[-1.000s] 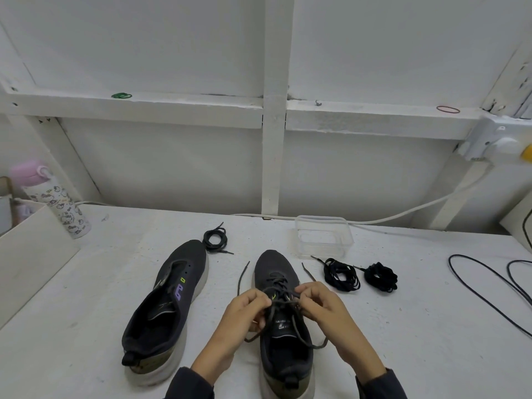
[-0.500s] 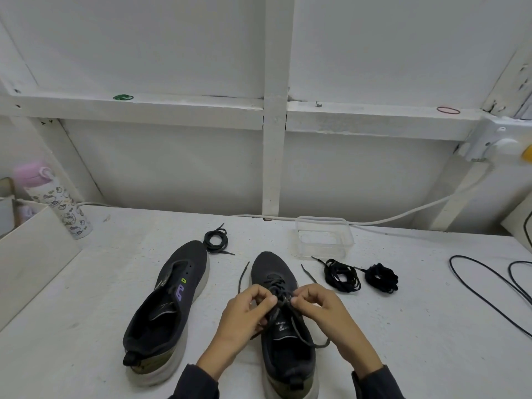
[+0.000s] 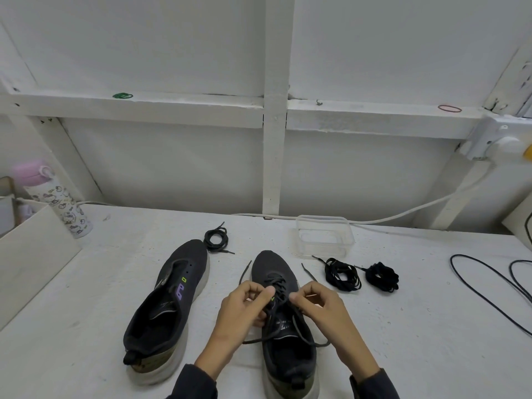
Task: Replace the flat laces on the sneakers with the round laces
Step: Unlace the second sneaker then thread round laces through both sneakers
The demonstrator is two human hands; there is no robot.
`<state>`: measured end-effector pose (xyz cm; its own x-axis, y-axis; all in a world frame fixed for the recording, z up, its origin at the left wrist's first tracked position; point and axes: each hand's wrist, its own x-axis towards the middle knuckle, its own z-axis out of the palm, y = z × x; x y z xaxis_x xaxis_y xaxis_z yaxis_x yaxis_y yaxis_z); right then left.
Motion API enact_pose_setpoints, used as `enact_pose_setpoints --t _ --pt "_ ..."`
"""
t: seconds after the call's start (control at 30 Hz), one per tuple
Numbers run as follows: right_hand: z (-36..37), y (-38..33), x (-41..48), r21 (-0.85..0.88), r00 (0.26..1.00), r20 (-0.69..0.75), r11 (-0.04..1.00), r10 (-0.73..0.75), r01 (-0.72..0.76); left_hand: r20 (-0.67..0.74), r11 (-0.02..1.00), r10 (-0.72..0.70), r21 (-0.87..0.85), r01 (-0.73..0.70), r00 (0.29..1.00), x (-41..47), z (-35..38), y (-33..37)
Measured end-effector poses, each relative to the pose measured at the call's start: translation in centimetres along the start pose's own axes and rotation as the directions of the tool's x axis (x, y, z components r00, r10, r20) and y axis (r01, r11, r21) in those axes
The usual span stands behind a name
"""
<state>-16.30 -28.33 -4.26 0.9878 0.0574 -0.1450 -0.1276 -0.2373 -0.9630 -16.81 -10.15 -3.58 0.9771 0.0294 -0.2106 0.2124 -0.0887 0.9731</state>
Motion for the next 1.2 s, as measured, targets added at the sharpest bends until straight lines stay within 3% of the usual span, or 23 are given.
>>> enact_pose_setpoints --t 0.1,0.4,0.8,0.97,1.2 --pt "0.1 -0.1 -0.1 -0.010 0.999 0.023 1.000 -0.024 0.025 -0.009 0.998 0.034 0.045 -0.034 0.999 -0.2 0.3 -0.1" --pt "0.7 0.1 -0.1 0.129 0.998 -0.042 0.991 0.040 -0.035 -0.079 0.988 -0.039 -0.151 0.027 0.996 -1.1 0.9 -1.0" --pt "0.8 0.0 -0.6 0.257 0.992 -0.081 0.964 0.097 -0.073 -0.075 0.980 -0.061 -0.196 0.046 0.995 -0.7 1.2 -0.7" --pt "-0.3 0.3 -0.9 0.150 0.997 0.001 0.986 0.071 -0.070 0.030 0.986 -0.070 -0.151 0.074 0.997 -0.8 0.1 -0.6" --pt "-3.5 -0.5 -2.7 -0.188 0.932 0.303 0.971 0.197 -0.144 0.288 0.973 -0.210 0.152 0.172 0.934 -2.2 -2.0 1.1"
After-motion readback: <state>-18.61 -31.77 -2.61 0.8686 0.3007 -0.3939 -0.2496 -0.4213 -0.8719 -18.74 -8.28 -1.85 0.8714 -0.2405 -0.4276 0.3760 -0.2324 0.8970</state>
